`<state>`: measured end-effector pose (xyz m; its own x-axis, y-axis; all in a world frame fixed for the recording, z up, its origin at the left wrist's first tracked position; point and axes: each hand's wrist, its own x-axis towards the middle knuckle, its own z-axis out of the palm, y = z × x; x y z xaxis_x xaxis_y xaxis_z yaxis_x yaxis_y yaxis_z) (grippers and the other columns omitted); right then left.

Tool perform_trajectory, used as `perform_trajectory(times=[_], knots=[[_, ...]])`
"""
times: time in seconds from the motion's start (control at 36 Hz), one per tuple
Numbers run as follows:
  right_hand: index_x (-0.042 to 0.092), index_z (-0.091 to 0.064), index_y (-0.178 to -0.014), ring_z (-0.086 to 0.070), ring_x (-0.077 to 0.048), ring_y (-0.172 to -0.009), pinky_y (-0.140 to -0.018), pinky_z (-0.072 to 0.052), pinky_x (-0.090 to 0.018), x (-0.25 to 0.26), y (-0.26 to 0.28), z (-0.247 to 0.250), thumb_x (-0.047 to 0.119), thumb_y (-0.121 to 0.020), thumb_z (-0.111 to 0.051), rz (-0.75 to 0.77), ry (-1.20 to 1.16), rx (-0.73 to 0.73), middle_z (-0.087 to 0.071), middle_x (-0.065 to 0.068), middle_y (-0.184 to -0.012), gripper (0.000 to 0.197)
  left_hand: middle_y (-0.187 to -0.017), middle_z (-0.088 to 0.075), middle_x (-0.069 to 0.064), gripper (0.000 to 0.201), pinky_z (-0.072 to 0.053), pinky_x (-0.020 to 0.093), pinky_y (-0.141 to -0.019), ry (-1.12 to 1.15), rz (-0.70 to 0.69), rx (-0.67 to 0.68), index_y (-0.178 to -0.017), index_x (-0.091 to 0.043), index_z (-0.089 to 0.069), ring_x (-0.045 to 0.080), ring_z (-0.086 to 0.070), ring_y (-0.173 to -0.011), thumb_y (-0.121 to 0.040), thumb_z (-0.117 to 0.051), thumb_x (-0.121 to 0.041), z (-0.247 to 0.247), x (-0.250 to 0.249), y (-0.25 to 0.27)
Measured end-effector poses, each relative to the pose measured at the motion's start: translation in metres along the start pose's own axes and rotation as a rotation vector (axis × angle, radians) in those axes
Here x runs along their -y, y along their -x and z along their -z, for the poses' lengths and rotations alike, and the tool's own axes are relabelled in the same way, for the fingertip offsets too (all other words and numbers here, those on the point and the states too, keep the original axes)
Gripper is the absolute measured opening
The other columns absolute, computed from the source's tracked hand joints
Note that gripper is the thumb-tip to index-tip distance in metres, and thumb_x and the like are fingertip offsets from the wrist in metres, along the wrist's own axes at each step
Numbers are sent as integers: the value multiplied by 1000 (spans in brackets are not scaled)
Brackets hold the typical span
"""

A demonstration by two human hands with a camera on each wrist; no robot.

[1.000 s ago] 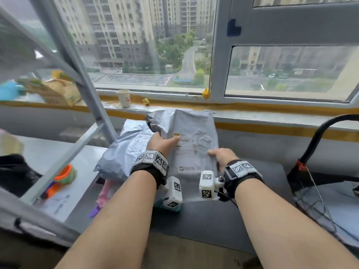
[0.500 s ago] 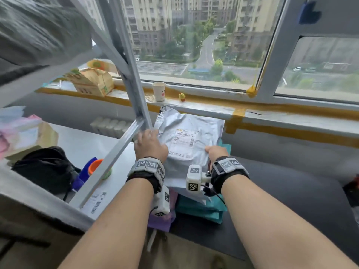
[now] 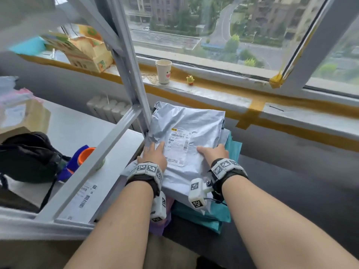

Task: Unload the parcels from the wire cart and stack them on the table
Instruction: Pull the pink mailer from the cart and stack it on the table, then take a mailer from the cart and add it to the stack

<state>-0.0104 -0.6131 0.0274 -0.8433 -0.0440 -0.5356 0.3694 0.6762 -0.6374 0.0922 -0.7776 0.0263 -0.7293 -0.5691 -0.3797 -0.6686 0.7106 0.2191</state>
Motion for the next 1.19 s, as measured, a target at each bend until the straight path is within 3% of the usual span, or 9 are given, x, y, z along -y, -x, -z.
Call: perform_trajectory(times=[0.28, 0.5, 0.56, 0.61, 0.72, 0.92, 1.0, 1.14, 1.19], knots=[[10, -34, -142, -48, -32, -127, -105, -41, -47, 2, -2, -5, 55, -73, -71, 31, 21, 26, -43, -12, -144, 90, -159, -8, -4, 68, -17, 57, -113, 45, 45, 54, -150, -35, -15, 24, -11, -146, -90, -31, -7, -6, 1, -7], [8, -43, -135, -53, -30, -119, -99, -44, -40, -2, 1, 7, 53, -79, -66, 66, -26, 48, -52, -8, -131, 75, -157, -15, 6, 58, -25, 49, -113, -65, -26, -97, -147, -30, -26, 31, -23, -141, -92, -34, -12, 8, -7, 7], [13, -55, -105, -59, -25, -93, -79, -44, -34, -2, 5, 13, 53, -83, -63, 75, -30, 53, -55, -5, -99, 47, -157, -15, 8, 56, -24, 48, -113, -76, -51, -131, -146, -28, -29, 32, -25, -139, -92, -35, -12, 13, -11, 12], [19, -40, -70, -46, -17, -62, -64, -37, -32, -4, 9, 19, 50, -86, -61, 85, -48, 32, -41, 1, -70, 41, -157, -16, 10, 56, -24, 46, -113, -84, -75, -164, -146, -28, -29, 31, -24, -140, -93, -36, -12, 18, -16, 17], [17, -31, -58, -35, -18, -49, -52, -27, -29, -6, 26, 35, 34, -91, -60, 107, -55, 4, -31, -1, -56, 48, -158, -14, 10, 63, -20, 46, -114, -104, -127, -220, -148, -27, -25, 28, -17, -144, -90, -38, -9, 26, -28, 27], [14, -36, -59, -35, -18, -50, -51, -29, -29, -27, 50, 59, 26, -90, -61, 98, -103, -73, -34, -2, -57, 42, -156, -18, 8, 63, -16, 46, -117, -100, -266, -273, -147, -25, -26, 26, -17, -144, -89, -42, -9, 29, -55, 50], [11, -52, -76, -54, -19, -66, -68, -45, -32, -42, 60, 67, 27, -89, -61, 61, -112, -107, -48, -4, -71, 22, -156, -20, 7, 60, -18, 46, -116, -104, -345, -292, -146, -25, -29, 26, -19, -143, -89, -42, -9, 22, -71, 60], [8, -62, -103, -61, -29, -100, -77, -41, -29, -80, 72, 89, 30, -91, -58, -11, -80, -163, -65, -12, -110, 26, -156, -19, 8, 58, -19, 45, -116, -139, -470, -248, -147, -24, -27, 26, -19, -143, -92, -45, -14, 7, -106, 83], [6, -62, -106, -59, -29, -97, -79, -41, -29, -99, 81, 106, 29, -90, -58, -43, -89, -203, -64, -12, -118, 28, -156, -20, 8, 57, -20, 45, -115, -153, -533, -238, -147, -24, -27, 26, -20, -142, -92, -44, -16, -3, -125, 94]])
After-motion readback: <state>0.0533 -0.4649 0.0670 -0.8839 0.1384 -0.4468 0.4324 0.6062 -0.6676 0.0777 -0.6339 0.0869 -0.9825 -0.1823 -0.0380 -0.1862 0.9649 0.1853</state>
